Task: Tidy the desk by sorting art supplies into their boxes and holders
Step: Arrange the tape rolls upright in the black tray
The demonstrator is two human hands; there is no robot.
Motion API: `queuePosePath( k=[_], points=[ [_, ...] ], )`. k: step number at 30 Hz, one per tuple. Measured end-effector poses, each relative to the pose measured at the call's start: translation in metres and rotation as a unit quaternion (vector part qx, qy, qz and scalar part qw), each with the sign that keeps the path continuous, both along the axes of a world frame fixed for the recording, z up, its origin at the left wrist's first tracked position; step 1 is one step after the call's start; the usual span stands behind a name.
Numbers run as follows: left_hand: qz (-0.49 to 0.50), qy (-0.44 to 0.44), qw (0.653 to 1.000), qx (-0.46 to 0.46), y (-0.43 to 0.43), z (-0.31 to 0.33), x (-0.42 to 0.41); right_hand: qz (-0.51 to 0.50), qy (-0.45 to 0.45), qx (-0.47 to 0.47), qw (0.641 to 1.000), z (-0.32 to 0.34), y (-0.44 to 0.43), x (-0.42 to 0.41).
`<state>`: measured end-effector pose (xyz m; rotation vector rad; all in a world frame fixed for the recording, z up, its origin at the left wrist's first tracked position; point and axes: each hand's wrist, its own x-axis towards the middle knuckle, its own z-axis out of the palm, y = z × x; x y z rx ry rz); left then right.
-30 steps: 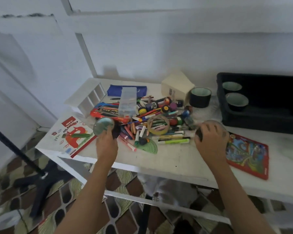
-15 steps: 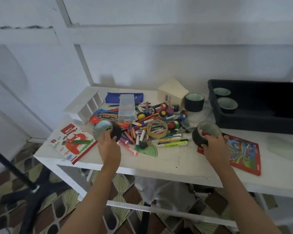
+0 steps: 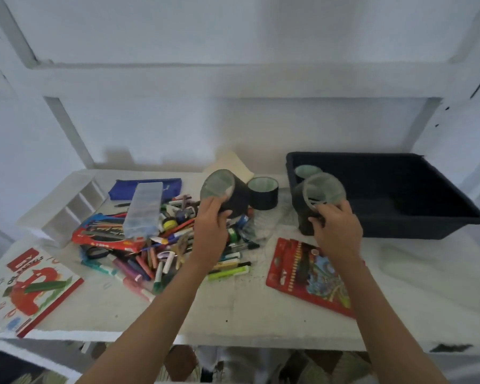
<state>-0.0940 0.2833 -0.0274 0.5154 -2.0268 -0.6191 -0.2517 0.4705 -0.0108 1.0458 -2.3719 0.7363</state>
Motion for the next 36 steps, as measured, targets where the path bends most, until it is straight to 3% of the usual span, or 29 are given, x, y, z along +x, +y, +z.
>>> queuePosePath(
  k=[5,8,14,18,22,26,30,36],
  points=[
    [-0.103,-0.021,0.993,-0.050,0.030,0.009,-0.108,-0.010,-0.025,0.045,0.999,0.019,0.038,-0.086],
    [-0.164,-0.037,0.984,-0.066,0.042,0.010,-0.171,-0.032,-0.058,0.130,0.989,0.026,0.055,-0.139],
    [-0.223,-0.100,0.967,-0.068,0.056,0.006,-0.276,0.011,-0.115,0.393,0.912,0.035,0.071,-0.220],
    [-0.241,-0.156,0.956,-0.061,0.057,-0.002,-0.319,0.092,-0.114,0.481,0.864,0.025,0.066,-0.251],
    [-0.255,-0.227,0.939,-0.047,0.044,-0.015,-0.348,0.160,-0.099,0.485,0.854,0.014,0.055,-0.269],
    [-0.275,-0.344,0.896,-0.046,0.033,-0.022,-0.360,0.208,-0.112,0.476,0.847,0.002,0.039,-0.277],
    [-0.229,-0.438,0.858,-0.139,0.030,-0.025,-0.360,0.237,-0.119,0.465,0.844,-0.002,0.031,-0.281],
    [-0.216,-0.500,0.811,-0.215,0.030,-0.024,-0.360,0.244,-0.139,0.439,0.853,-0.016,0.026,-0.276]
  ],
)
